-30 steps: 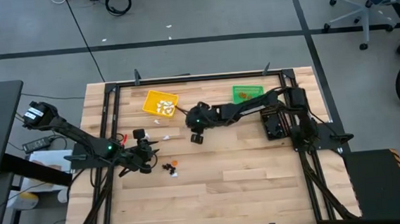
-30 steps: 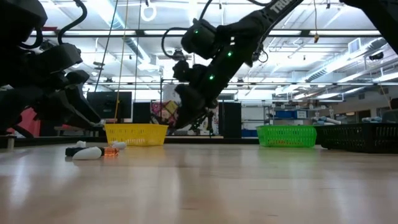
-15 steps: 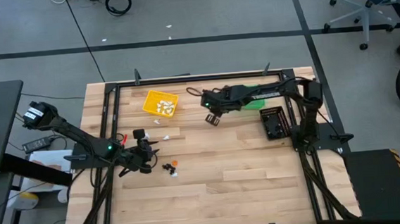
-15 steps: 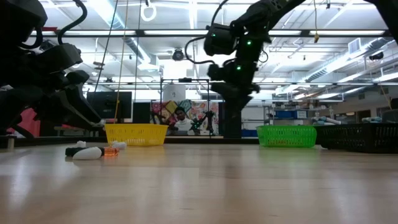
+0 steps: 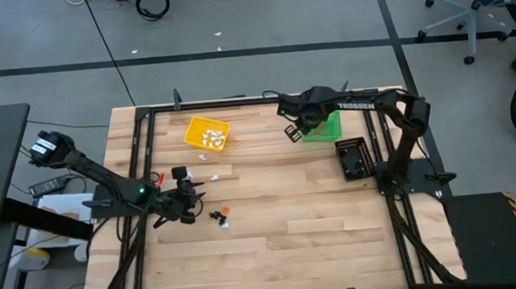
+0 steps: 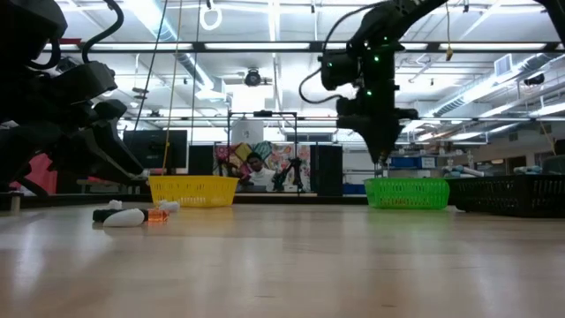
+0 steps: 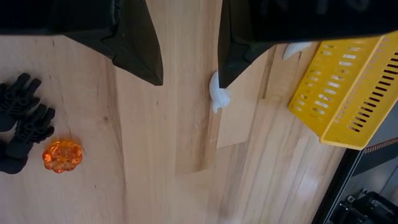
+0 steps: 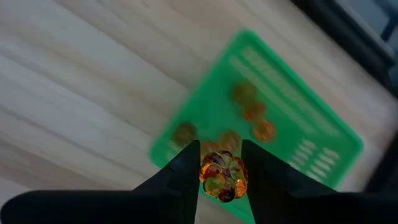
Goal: Sort Halloween decoration
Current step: Put the orange pumpkin toy into the green bin, then put the white ghost toy into the yellow bin
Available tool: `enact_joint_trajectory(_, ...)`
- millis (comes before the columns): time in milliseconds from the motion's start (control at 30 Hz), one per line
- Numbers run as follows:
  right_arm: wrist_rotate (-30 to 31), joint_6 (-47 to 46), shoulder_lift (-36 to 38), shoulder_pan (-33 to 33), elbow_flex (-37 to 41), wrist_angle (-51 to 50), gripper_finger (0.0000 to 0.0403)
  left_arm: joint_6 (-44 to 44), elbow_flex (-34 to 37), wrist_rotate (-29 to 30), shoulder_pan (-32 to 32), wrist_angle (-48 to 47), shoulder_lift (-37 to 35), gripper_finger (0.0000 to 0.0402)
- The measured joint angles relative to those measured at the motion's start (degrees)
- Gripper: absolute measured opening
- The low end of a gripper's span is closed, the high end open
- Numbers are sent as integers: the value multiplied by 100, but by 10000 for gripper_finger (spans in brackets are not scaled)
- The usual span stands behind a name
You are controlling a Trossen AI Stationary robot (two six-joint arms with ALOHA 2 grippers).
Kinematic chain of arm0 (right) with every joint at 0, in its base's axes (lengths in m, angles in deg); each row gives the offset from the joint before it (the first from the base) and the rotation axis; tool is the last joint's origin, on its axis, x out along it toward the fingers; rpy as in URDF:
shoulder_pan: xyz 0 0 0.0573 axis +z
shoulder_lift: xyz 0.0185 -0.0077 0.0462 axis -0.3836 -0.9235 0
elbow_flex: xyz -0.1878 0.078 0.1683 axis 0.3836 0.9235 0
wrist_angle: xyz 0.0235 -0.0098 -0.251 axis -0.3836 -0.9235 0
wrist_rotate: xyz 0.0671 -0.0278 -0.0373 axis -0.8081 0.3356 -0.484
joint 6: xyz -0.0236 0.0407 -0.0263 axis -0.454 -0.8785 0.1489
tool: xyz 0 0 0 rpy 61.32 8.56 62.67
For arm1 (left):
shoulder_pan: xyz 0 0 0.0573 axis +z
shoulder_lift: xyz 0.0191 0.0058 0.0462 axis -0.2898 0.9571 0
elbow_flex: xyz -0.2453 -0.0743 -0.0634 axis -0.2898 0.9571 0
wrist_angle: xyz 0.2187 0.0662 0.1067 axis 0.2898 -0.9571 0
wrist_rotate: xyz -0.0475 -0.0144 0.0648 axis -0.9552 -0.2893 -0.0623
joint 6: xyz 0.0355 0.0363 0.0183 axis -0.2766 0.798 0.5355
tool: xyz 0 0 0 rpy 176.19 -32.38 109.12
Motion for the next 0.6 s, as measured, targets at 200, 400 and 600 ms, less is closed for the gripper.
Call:
enact_joint_trajectory(200, -141, 47, -20, -475, 0, -534, 113, 0, 0, 1, 1, 23, 0, 128)
enact_joint_trajectory(400, -298, 458, -20, -755, 0, -508, 118, 0, 0, 1, 0, 25, 0, 128)
enact_joint_trajectory(600, -629, 840, -22, -890, 0, -516, 151, 0, 0, 1, 1, 21, 0, 128)
